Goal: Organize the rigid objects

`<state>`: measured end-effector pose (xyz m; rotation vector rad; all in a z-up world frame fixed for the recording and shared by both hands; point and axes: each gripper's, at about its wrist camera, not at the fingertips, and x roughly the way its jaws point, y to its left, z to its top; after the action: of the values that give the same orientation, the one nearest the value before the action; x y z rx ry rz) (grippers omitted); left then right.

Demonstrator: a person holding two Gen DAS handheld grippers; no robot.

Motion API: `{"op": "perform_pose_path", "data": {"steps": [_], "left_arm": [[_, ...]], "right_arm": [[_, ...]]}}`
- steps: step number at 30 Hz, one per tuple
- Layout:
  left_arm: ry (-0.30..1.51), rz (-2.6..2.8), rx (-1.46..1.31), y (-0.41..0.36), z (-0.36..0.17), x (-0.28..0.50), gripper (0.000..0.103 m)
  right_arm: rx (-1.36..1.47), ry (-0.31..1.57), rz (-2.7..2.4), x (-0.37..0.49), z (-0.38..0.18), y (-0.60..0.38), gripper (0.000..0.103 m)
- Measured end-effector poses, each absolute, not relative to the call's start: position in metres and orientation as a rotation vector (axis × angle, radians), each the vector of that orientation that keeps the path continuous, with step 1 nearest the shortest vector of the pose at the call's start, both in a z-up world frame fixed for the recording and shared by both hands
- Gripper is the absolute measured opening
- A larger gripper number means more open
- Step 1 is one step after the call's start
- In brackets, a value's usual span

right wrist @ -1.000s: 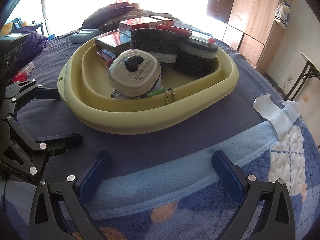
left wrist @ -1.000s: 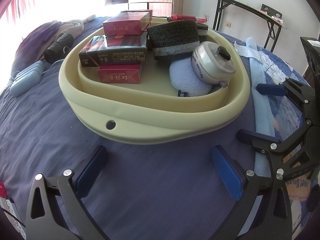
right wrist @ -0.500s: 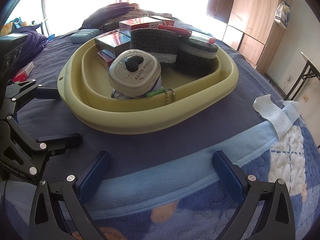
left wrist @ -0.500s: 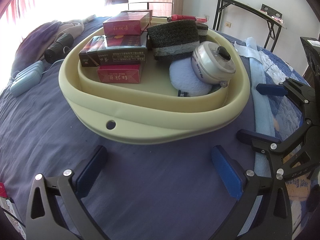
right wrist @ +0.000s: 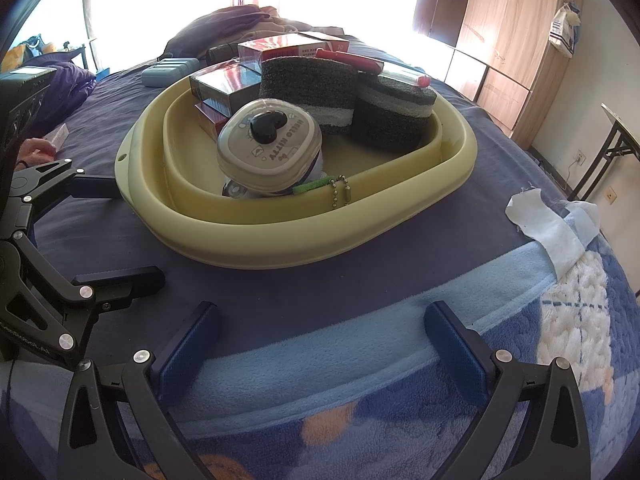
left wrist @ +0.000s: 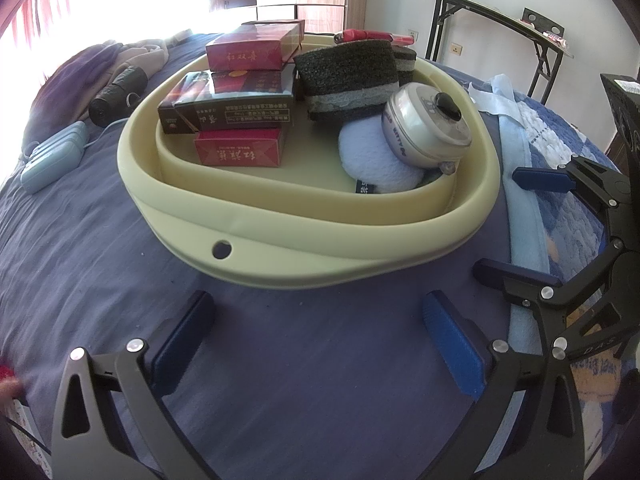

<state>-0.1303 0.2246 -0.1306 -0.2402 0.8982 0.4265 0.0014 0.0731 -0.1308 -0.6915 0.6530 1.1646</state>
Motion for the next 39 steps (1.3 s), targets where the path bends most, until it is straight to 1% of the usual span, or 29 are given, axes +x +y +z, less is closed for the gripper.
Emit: {"op": "perform_pose_path", "data": {"steps": [39], "left_arm": [[0.898,0.427,-0.240,0.2243,-0.1307,-0.1300,0.103]], "right_arm": [[-0.693,0.651,1.164,0.0048,-0.1305,0.0734,0.103]]}}
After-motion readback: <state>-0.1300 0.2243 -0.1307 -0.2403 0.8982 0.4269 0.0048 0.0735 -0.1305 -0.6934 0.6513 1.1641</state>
